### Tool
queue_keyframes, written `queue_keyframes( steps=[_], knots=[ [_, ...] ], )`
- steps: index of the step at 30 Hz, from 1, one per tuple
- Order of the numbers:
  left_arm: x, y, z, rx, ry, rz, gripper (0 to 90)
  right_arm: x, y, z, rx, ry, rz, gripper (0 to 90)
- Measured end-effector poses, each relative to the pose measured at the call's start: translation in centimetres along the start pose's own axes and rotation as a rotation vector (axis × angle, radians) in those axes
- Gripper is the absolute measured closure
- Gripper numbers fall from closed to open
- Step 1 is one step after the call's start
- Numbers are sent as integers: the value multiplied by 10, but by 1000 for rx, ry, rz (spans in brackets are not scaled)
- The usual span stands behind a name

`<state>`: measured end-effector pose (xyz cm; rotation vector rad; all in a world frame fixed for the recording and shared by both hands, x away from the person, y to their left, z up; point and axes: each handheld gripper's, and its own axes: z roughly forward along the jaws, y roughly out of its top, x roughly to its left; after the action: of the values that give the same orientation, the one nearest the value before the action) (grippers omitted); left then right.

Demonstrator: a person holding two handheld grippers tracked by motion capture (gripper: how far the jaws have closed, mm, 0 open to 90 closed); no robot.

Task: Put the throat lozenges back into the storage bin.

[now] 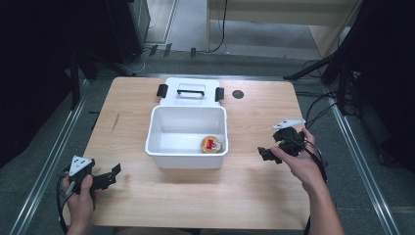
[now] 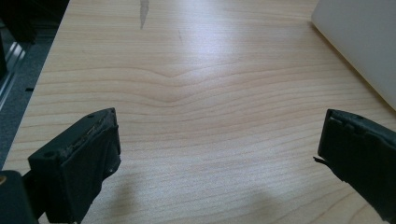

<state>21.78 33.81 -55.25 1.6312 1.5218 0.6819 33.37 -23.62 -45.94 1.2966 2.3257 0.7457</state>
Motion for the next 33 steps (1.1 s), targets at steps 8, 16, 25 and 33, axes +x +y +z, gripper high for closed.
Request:
queue_keyframes(
  steps=[8,16,25,33],
  knots=[
    [0,0,0,-1,0,0,0,-17,-36,3,-65,-23,88,0],
    [0,0,-1,1,-4,-1,0,-31,-67,6,-118,-47,132,0],
    [0,0,-1,2,-4,0,0,-40,-108,7,-156,-71,193,1],
    [0,0,-1,1,-3,0,0,-44,-134,-2,-218,-94,229,39]
  ],
)
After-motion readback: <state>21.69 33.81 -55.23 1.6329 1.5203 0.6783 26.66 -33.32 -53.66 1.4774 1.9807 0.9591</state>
